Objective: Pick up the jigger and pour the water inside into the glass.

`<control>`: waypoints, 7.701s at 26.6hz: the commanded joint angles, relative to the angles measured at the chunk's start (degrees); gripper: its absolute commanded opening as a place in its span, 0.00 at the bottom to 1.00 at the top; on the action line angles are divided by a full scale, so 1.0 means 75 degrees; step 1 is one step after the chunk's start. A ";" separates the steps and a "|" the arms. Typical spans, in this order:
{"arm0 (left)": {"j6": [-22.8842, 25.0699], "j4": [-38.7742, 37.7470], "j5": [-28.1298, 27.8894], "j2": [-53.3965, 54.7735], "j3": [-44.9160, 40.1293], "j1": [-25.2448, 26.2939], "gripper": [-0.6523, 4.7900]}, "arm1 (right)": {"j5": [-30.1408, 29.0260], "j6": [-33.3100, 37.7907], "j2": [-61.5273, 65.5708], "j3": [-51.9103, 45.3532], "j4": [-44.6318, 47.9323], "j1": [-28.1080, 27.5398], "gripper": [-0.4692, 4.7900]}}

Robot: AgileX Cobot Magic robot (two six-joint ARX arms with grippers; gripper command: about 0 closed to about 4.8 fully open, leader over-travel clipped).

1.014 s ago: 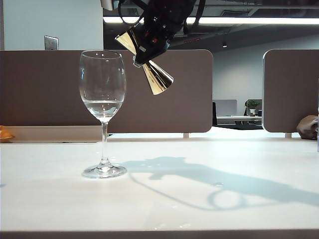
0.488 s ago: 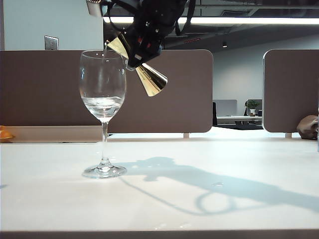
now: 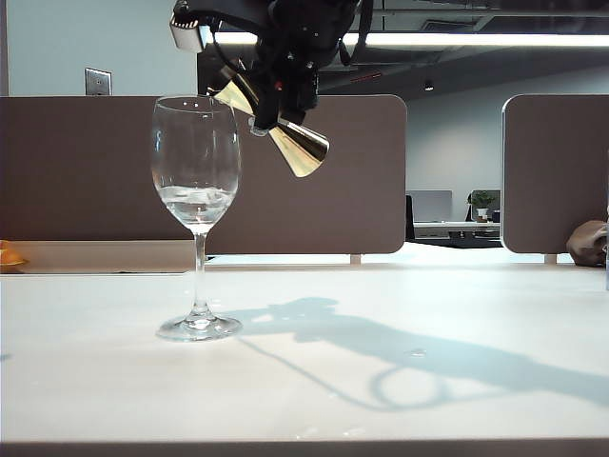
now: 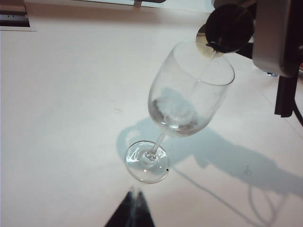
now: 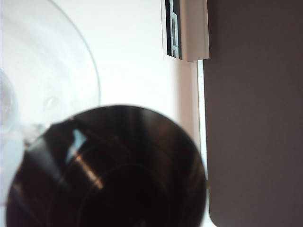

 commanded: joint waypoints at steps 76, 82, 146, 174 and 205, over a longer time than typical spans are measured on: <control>0.0379 0.0067 0.0012 -0.0006 0.0026 0.0003 0.12 | -0.0382 0.3940 -0.0265 0.0880 0.1422 -0.0688 0.19; 0.0379 0.0085 0.0015 -0.0006 0.0026 0.0003 0.12 | -0.0583 0.4814 -0.0615 0.0758 0.0944 -0.1174 0.19; -0.0119 0.3279 -0.0848 -0.0953 -0.1935 -0.0003 0.12 | -0.1786 0.7769 -0.2288 -0.7673 0.6985 -0.2218 0.18; -0.0178 0.3485 -0.0842 -0.0968 -0.1926 -0.0003 0.12 | -0.1923 0.7799 -0.1932 -0.7673 0.7242 -0.2215 0.65; -0.0414 0.1300 -0.1693 -0.3794 -0.1842 0.0003 0.11 | -0.0682 0.7822 -0.9492 -0.7711 0.0624 -0.2206 0.08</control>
